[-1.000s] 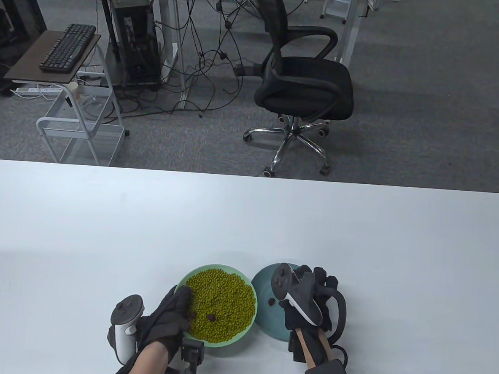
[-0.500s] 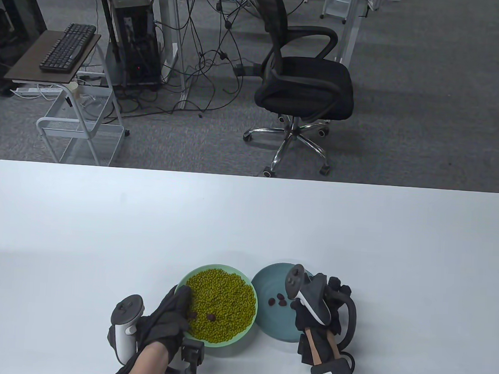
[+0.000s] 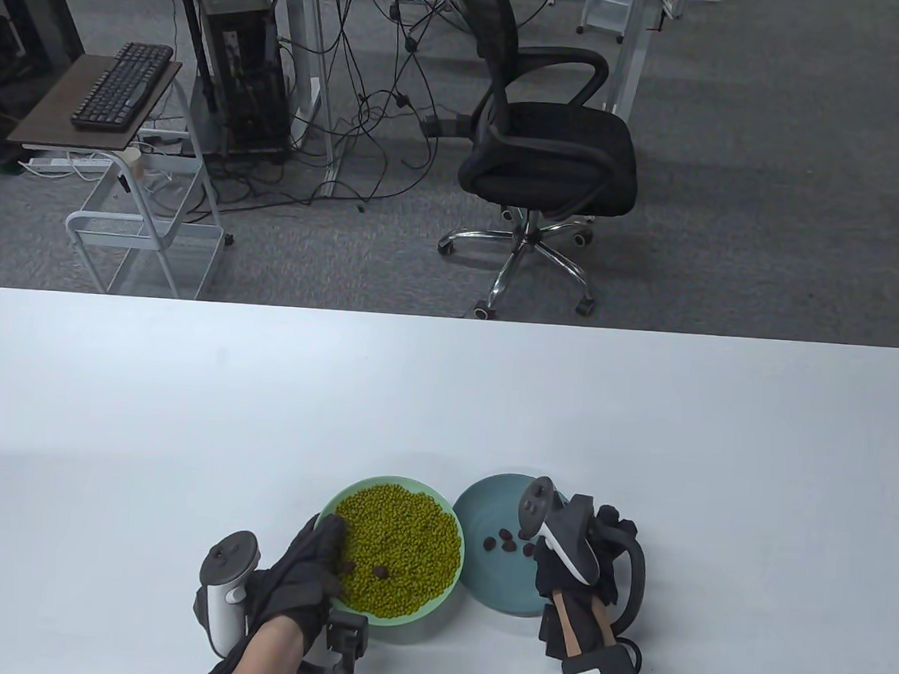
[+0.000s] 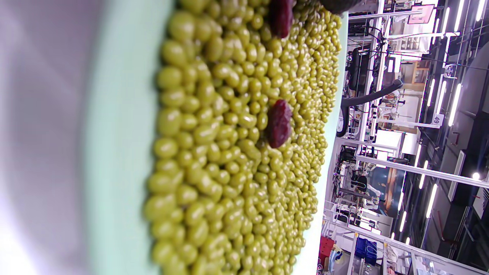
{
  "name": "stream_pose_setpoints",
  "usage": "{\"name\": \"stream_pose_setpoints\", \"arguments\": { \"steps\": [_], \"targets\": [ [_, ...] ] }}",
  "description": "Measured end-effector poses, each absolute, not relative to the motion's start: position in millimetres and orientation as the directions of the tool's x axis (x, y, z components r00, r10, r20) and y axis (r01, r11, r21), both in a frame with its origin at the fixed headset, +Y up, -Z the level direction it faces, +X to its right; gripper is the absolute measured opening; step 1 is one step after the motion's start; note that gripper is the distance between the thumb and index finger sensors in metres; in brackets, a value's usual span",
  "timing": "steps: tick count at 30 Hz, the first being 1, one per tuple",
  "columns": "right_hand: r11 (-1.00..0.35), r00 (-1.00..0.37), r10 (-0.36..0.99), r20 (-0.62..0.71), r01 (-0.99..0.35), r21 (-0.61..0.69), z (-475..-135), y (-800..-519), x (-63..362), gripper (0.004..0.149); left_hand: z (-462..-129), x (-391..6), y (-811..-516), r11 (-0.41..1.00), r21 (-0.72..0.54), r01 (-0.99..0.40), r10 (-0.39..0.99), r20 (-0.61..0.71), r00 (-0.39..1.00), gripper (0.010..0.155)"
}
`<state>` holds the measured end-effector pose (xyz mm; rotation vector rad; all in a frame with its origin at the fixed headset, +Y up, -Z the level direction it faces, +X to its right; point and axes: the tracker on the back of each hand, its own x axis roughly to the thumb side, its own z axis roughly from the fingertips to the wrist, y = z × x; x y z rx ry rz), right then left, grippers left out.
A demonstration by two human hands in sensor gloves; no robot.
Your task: Pick cranberries with hand pinch into plate
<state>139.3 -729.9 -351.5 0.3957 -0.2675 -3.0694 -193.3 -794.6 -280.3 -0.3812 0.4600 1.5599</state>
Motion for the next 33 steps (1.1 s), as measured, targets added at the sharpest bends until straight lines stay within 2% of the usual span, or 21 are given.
{"name": "stream_pose_setpoints", "arguments": {
  "steps": [12, 23, 33],
  "targets": [
    [-0.986, -0.969, -0.052, -0.243, 0.011, 0.166, -352, -729, 139, 0.053, -280, -193, -795, -0.017, 0.055, -0.998, 0.860, -0.508, -0.043, 0.048],
    [-0.988, -0.969, 0.074, -0.235, -0.102, 0.112, -346, -700, 138, 0.052, -281, -193, -795, -0.017, 0.055, -0.998, 0.861, -0.508, -0.043, 0.048],
    [-0.989, -0.995, 0.066, -0.080, -0.076, 0.127, -334, -677, 102, 0.054, -280, -192, -795, -0.013, 0.046, -0.999, 0.861, -0.507, -0.034, 0.048]
  ]
}}
